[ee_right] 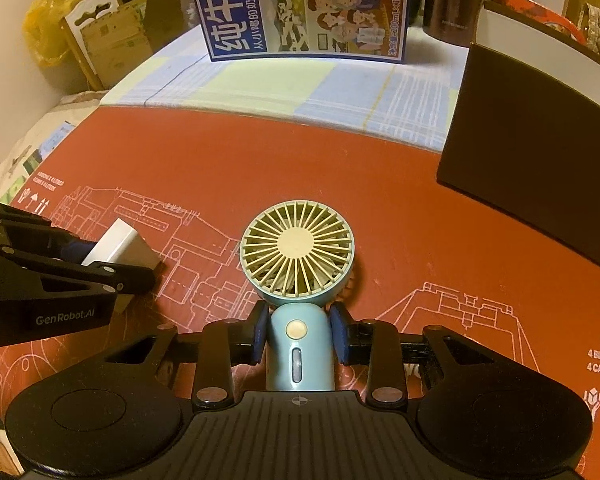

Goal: Organize rigid objects
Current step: 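Lift the plug adapter and fan and carry them over the storage box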

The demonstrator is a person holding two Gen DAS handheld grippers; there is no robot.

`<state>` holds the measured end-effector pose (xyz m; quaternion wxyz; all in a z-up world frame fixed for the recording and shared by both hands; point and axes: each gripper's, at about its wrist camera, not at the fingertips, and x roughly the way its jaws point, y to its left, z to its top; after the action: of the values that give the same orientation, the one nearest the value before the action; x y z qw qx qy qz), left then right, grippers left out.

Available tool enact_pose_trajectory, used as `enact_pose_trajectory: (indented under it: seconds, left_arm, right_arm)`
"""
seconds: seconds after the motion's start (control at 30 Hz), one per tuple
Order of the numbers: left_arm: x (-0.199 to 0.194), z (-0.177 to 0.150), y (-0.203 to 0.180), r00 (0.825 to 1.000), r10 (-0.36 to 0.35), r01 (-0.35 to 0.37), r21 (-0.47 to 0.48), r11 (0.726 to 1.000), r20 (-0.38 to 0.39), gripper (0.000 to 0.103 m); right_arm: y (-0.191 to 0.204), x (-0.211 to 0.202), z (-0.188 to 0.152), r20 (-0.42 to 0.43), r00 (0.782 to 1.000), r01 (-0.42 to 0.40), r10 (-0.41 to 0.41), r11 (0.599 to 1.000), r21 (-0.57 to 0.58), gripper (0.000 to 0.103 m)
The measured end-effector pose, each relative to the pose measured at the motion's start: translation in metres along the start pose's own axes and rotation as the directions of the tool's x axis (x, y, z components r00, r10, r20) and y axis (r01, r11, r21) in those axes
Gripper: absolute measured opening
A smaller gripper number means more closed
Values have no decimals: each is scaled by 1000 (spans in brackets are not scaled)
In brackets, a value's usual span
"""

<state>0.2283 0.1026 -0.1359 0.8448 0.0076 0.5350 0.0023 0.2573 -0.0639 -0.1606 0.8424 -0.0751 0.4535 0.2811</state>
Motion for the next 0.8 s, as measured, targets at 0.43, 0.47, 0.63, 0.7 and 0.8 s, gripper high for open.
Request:
enact_pose_trajectory:
  seconds: [0.43, 0.47, 0.63, 0.7, 0.8]
  left_arm:
    - [-14, 0, -11, 999, -20, 19, 28, 999, 33, 21]
    - [-16, 0, -12, 999, -24, 23, 28, 999, 36, 21]
    - [-28, 5, -13, 997, -44, 42, 32, 999, 56, 21]
    - [-34, 9, -15, 996, -55, 53, 37, 998, 70, 21]
    - [-44, 17, -20, 993, -72, 68, 51, 996, 92, 21]
  right_arm:
    - [-12, -23, -7, 37, 999, -8, 7, 1000, 26, 30]
    - [-14, -25, -7, 40, 999, -6, 5, 999, 32, 30]
    - [-25, -35, -10, 55, 998, -1, -2, 998, 58, 30]
    - [-28, -40, -9, 62, 998, 3, -7, 998, 65, 30]
    - [-35, -49, -8, 78, 997, 4, -10, 997, 78, 30]
